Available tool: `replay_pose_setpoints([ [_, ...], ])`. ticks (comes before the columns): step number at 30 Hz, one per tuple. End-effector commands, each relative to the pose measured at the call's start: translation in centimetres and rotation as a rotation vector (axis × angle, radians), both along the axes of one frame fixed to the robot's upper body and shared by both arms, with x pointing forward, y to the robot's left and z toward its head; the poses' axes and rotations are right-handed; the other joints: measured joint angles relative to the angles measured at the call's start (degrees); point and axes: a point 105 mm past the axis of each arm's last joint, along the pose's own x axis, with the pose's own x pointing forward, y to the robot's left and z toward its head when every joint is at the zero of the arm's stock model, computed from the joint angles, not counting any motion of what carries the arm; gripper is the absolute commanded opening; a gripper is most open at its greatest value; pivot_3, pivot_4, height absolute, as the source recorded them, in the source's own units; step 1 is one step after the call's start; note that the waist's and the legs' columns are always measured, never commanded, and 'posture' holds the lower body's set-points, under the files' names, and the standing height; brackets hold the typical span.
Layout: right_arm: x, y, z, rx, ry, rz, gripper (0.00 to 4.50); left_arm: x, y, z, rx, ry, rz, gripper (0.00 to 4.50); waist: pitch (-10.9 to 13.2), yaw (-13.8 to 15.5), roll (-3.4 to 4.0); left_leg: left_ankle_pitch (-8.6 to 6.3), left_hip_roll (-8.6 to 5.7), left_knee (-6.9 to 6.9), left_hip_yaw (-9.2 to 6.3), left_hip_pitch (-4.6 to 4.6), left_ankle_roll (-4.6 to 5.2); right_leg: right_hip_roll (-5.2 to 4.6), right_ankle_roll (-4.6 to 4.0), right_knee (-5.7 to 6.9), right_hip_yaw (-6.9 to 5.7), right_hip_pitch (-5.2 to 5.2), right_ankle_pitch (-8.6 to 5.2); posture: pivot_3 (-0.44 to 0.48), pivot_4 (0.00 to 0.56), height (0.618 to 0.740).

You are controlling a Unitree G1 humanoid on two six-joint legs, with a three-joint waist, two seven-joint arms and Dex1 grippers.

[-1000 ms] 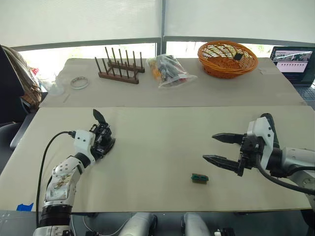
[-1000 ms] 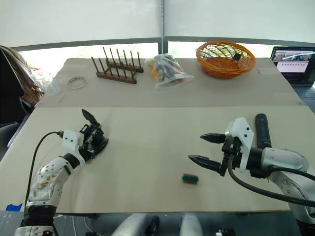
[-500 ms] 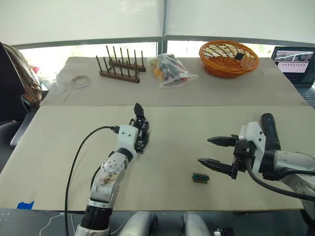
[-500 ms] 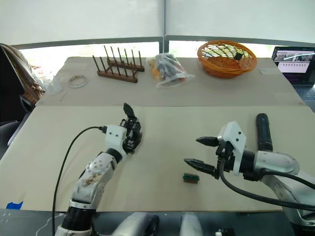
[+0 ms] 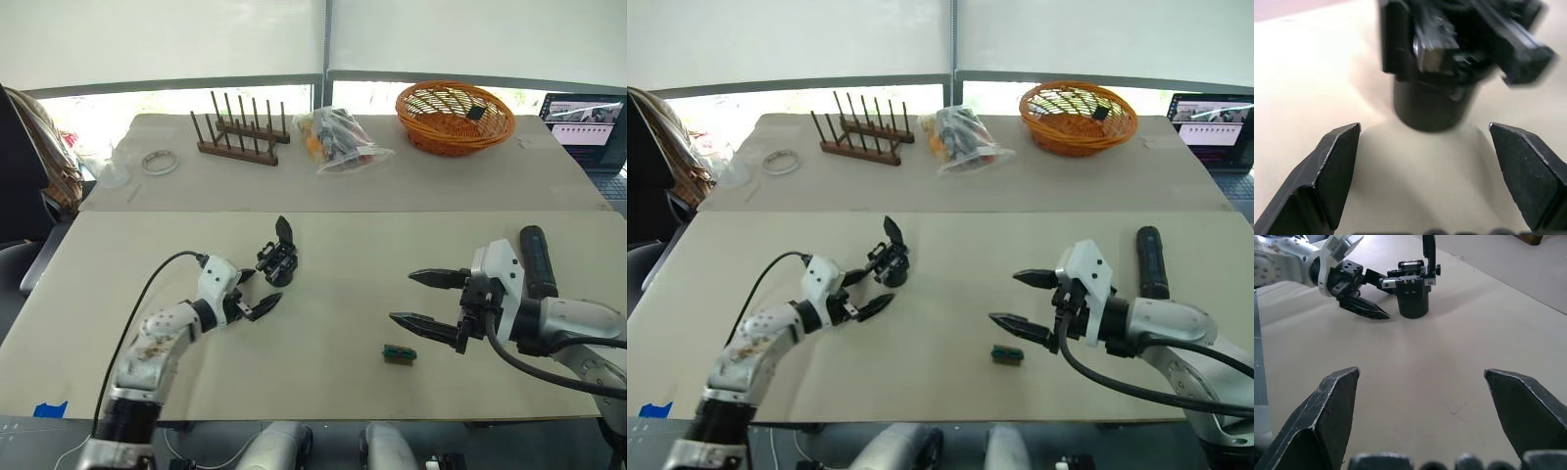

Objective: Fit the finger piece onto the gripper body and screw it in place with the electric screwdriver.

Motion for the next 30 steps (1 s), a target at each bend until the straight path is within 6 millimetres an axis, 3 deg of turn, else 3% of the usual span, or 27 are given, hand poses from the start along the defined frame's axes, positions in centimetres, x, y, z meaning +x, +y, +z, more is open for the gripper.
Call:
replay_pose_setpoints([
  [1, 0.0, 0.4, 0.7, 0.000, -0.042, 0.018, 4.50, 0.4, -0.8, 0.7, 0.011, -0.020, -0.147, 4.44, 0.00, 0.04, 0.00, -0.01, -0.02, 0.01, 0.00, -0.01, 0.03, -0.02, 0.00, -0.01, 0.00, 0.00, 0.00, 0.000, 0.150, 0.740],
  [8, -0.3, 0.5, 0.5, -0.007, -0.046, 0.015, 4.50, 2.1, -1.2, 0.3, 0.051, -0.017, -0.234, 4.44, 0.00, -0.51, 0.00, -0.06, -0.04, 0.05, 0.01, -0.07, 0.12, -0.05, 0.00, 0.03, -0.02, 0.02, 0.00, 0.000, 0.150, 0.740],
  [13, -0.5, 0.6, 0.5, -0.009, -0.048, 0.008, 4.50, 3.7, -1.9, 0.6, -0.005, -0.044, -0.187, 4.44, 0.00, -0.40, -0.01, -0.05, -0.04, 0.17, -0.01, -0.11, 0.12, -0.04, 0.01, 0.06, -0.04, 0.02, 0.00, 0.000, 0.150, 0.740],
  [16, -0.6, 0.6, 0.5, -0.009, -0.052, 0.003, 4.50, 3.6, -2.1, 0.7, -0.038, -0.058, -0.175, 3.22, 0.00, -0.45, -0.01, -0.06, -0.04, 0.20, -0.01, -0.12, 0.13, -0.05, 0.01, 0.06, -0.03, 0.03, 0.01, 0.000, 0.150, 0.740],
  [18, -0.7, 0.6, 0.5, -0.009, -0.055, -0.001, 4.50, 3.3, -1.9, 0.9, -0.050, -0.074, -0.126, 2.33, 0.00, -0.59, -0.01, -0.06, -0.04, 0.19, -0.01, -0.13, 0.13, -0.05, 0.01, 0.09, -0.01, 0.03, 0.01, 0.000, 0.150, 0.740],
  [22, -0.9, 0.8, 0.5, -0.004, -0.062, -0.007, 4.50, 2.2, -2.2, 2.4, -0.102, -0.160, 0.032, 2.32, 0.00, -1.51, 0.00, -0.05, -0.03, 0.16, -0.01, -0.20, 0.13, -0.06, 0.01, 0.13, 0.05, 0.03, 0.01, 0.000, 0.150, 0.740],
  [24, -0.9, 0.7, 0.4, -0.005, -0.064, -0.015, 4.50, 2.3, -2.4, 3.1, -0.145, -0.166, 0.200, 2.32, 0.00, -1.71, -0.01, -0.05, -0.02, 0.17, -0.01, -0.19, 0.13, -0.06, 0.01, 0.15, 0.08, 0.06, 0.01, 0.000, 0.150, 0.740],
  [30, -0.9, 0.7, 0.1, -0.002, -0.054, -0.015, 4.50, 1.6, -3.9, 2.5, -0.110, -0.135, 0.484, 2.32, 0.03, -0.43, -0.06, -0.04, -0.05, 0.30, 0.00, -0.23, 0.12, -0.01, 0.02, 0.12, 0.06, 0.09, 0.01, 0.000, 0.150, 0.740],
])
